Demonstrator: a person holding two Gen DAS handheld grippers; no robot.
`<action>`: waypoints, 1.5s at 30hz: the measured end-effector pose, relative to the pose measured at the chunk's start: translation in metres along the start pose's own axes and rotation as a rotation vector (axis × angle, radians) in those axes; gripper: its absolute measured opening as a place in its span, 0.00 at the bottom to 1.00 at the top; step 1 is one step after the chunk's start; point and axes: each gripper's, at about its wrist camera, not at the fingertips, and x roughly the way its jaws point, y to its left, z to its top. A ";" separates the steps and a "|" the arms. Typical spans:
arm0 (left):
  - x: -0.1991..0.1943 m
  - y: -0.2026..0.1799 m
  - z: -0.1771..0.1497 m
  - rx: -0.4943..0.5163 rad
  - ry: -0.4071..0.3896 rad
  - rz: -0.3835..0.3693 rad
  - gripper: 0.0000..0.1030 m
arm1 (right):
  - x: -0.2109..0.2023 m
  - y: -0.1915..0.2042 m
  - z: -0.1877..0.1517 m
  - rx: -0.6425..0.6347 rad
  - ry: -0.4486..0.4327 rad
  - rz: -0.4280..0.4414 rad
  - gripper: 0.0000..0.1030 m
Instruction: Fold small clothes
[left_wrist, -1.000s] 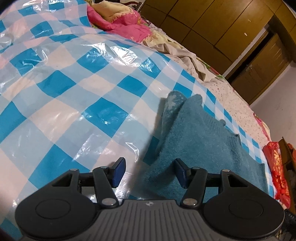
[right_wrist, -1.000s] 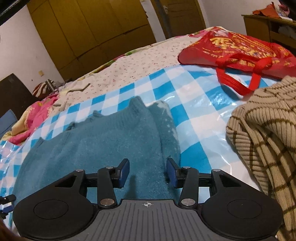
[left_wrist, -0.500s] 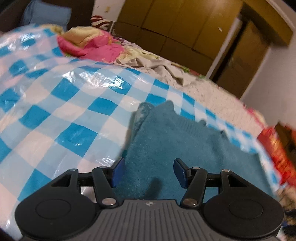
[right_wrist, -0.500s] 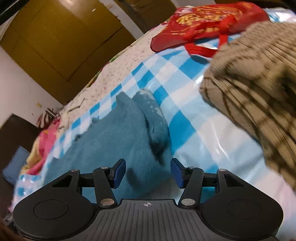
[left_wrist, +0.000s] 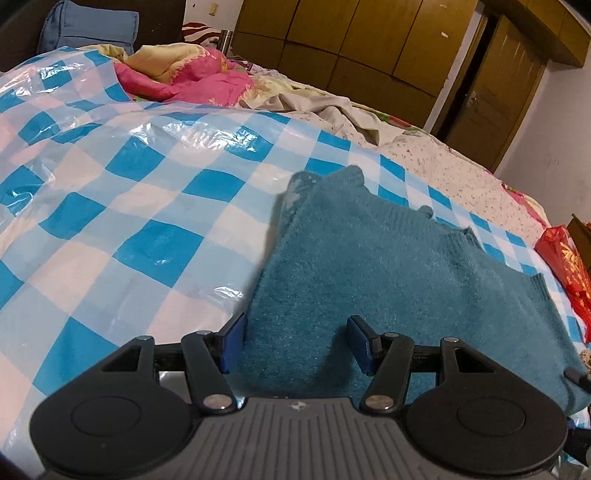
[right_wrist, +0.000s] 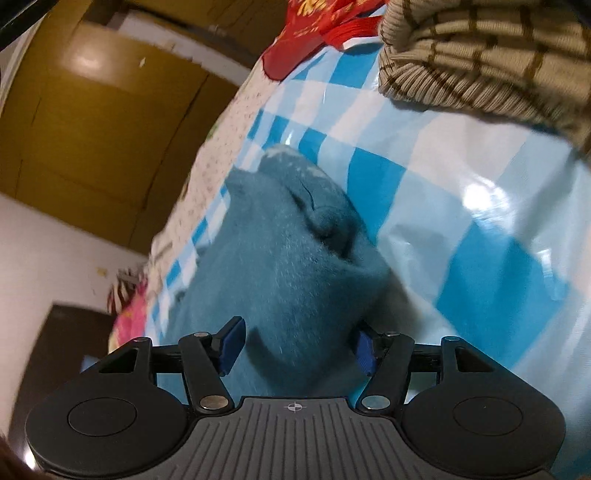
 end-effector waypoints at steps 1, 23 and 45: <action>0.000 -0.001 -0.001 0.000 -0.002 0.003 0.65 | 0.005 0.000 -0.002 0.020 -0.015 0.011 0.60; -0.020 -0.024 -0.031 0.103 0.068 -0.011 0.65 | -0.007 0.016 0.019 -0.117 -0.039 -0.016 0.21; -0.054 -0.089 -0.029 0.213 0.029 0.171 0.65 | -0.004 0.005 0.016 -0.305 -0.017 -0.051 0.33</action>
